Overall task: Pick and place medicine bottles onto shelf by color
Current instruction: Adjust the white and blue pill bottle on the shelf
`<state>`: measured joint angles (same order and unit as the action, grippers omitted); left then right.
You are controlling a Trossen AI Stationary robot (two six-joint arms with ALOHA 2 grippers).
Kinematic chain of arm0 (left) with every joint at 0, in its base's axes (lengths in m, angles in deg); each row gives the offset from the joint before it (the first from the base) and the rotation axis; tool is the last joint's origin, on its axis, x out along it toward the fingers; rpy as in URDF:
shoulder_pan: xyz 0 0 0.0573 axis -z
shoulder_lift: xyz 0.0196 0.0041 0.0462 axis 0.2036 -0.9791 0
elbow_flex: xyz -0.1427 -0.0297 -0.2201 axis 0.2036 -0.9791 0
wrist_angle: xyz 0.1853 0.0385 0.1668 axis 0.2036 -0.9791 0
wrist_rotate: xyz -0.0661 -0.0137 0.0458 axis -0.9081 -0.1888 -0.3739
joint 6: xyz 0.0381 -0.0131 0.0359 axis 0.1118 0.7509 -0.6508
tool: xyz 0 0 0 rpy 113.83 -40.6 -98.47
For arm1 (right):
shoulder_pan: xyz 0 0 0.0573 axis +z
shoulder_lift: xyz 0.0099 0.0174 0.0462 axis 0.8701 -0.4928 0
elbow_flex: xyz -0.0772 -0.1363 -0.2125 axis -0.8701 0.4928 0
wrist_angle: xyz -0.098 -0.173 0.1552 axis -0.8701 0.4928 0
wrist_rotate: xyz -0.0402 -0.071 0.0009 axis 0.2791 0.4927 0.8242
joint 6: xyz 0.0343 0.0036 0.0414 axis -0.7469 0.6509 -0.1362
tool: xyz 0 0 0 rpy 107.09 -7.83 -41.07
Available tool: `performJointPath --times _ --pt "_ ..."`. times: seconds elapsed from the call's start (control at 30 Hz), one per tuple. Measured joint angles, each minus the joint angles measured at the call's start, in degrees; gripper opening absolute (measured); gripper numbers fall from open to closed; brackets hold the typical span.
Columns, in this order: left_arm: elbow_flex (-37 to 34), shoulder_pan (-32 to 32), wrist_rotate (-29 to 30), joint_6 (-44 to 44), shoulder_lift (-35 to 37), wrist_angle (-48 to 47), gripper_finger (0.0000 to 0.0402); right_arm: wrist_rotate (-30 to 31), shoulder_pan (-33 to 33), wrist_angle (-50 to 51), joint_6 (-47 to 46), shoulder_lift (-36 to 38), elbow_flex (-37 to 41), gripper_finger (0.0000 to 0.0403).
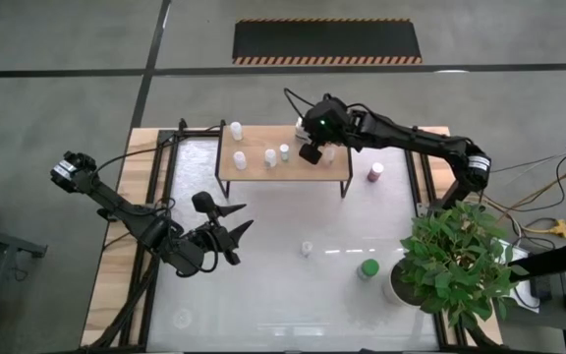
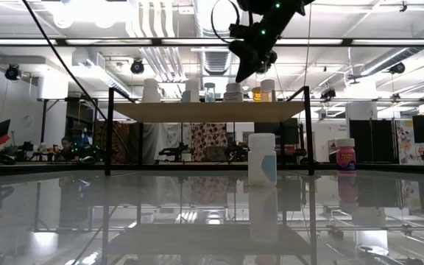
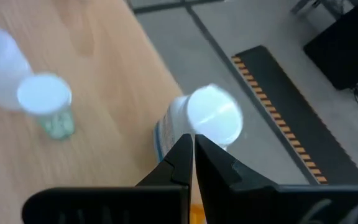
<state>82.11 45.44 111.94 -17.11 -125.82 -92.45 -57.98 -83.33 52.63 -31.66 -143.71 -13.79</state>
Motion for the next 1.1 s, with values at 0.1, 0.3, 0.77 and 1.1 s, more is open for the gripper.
performJointPath --times 0.1,0.3,0.77,1.1 --pt "-0.02 0.00 -0.02 0.00 0.02 -0.01 0.0195 0.15 -0.03 -2.28 -0.04 0.38 -0.02 0.0009" --pt "-0.02 -0.08 -0.02 0.00 0.02 -0.04 0.0195 0.99 -1.13 -7.66 1.31 -0.01 -0.02 0.0009" --pt "-0.09 -0.33 -0.02 0.00 0.02 -0.09 0.0195 -6.78 -1.70 -7.04 7.42 -1.92 -0.04 0.0009" --pt "-0.13 -0.33 -0.02 0.00 0.02 -0.11 0.0195 -7.51 -1.36 -3.89 6.85 -1.06 -3.23 0.0009"
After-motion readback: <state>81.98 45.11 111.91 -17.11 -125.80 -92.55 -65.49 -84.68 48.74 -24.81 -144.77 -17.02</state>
